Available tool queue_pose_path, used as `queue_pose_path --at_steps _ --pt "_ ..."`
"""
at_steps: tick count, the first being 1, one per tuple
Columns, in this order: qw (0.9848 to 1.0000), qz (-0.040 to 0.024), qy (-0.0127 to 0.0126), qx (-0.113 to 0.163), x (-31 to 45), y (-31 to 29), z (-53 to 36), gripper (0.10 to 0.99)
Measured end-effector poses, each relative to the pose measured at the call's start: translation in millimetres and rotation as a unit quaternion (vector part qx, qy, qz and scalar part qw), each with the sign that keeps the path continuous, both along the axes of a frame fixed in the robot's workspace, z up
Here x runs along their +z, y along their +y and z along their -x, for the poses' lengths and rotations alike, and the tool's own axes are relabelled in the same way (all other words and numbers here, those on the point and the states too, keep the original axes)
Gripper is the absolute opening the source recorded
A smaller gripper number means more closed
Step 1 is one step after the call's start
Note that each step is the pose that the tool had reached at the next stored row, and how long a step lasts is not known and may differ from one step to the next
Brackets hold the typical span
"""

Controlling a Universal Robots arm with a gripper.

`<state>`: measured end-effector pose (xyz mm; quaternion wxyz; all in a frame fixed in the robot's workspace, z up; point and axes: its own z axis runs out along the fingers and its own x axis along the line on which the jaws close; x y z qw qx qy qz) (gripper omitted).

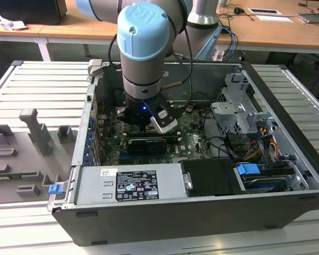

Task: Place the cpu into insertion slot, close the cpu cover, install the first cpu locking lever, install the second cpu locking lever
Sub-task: 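Install the second cpu locking lever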

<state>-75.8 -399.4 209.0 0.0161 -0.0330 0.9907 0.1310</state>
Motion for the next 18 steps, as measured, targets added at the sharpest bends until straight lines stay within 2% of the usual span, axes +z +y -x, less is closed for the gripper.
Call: queue_pose_path --at_steps 1,4,8,18 --pt "1.0000 -0.0036 0.0000 0.000 -0.1 -1.2 0.9 0.106" --pt "0.9998 -0.0210 0.0000 0.000 -1.3 -5.4 3.4 0.106" --pt "0.9995 -0.0302 0.0000 0.000 -6.6 -9.2 4.9 0.106" --pt "0.9989 -0.0475 0.0000 0.000 -14.2 -9.2 5.1 0.106"
